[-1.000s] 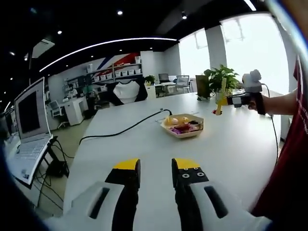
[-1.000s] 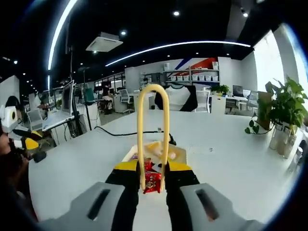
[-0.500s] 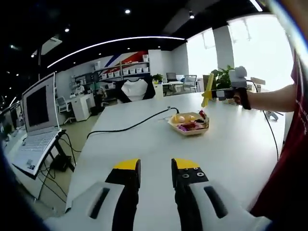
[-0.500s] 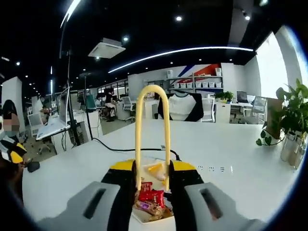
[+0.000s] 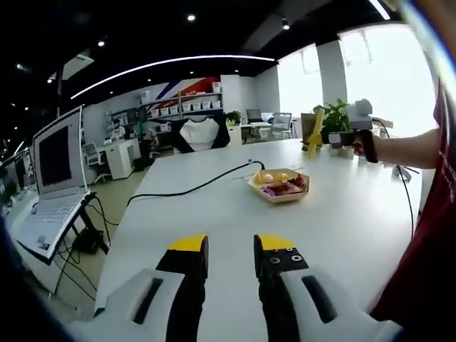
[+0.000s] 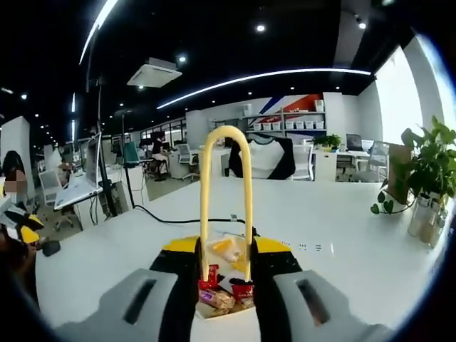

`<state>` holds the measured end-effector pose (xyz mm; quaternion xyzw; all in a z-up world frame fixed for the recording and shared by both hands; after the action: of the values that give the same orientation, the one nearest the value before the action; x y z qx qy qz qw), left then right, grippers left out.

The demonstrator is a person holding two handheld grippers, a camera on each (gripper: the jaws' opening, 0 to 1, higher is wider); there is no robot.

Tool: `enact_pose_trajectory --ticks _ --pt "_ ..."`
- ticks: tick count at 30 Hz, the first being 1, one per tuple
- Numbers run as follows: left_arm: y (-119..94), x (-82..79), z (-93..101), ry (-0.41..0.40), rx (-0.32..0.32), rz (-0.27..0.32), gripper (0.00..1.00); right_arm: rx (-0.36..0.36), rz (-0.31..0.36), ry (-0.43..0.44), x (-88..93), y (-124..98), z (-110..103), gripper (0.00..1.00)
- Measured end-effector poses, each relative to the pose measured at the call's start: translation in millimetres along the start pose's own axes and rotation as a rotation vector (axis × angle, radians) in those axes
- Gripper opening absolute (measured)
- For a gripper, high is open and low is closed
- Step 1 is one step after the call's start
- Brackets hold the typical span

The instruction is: Place the target food into the container with the food tongs after gripping and lifting it, then release it inside without dropping or visibly crushing the food.

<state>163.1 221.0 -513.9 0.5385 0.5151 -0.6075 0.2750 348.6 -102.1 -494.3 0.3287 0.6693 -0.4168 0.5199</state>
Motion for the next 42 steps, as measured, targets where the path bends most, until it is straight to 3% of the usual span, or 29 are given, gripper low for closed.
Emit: enact_pose_trajectory --ticks 10,16,21,31,36,42 --pt "17 -10.5 11.8 0.029 0.065 0.023 0.27 0.048 -0.031 0.026 15.1 -52 4 0.23" --pt "27 -16.3 22.3 0.049 0.109 0.032 0.27 0.092 -0.079 0.023 33.9 -82 8 0.24" --pt "31 -20.0 25.3 0.064 0.126 0.036 0.27 0.116 -0.162 0.146 57.2 -99 11 0.24" --pt "32 -17.4 34.2 0.053 0.16 0.032 0.27 0.165 -0.306 0.166 102.5 -115 17 0.24" --pt "28 -15.4 30.6 0.053 0.15 0.026 0.27 0.167 -0.334 0.174 118.7 -113 15 0.24" --pt "22 -12.3 20.3 0.053 0.119 0.018 0.27 0.171 -0.331 0.184 123.9 -108 13 0.23"
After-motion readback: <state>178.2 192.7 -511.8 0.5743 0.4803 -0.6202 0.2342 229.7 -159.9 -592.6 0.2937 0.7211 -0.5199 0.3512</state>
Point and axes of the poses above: the point that each gripper's makers call its tool centre point, and the gripper's own axes: y roughly forward along the fingers, z roughly to its right, x roughly out of its underside, the point moved 2 cm from there along -y, roughly backward along the fingers, and after that the axes turned 3 degrees about y, right-handed, at the moved point
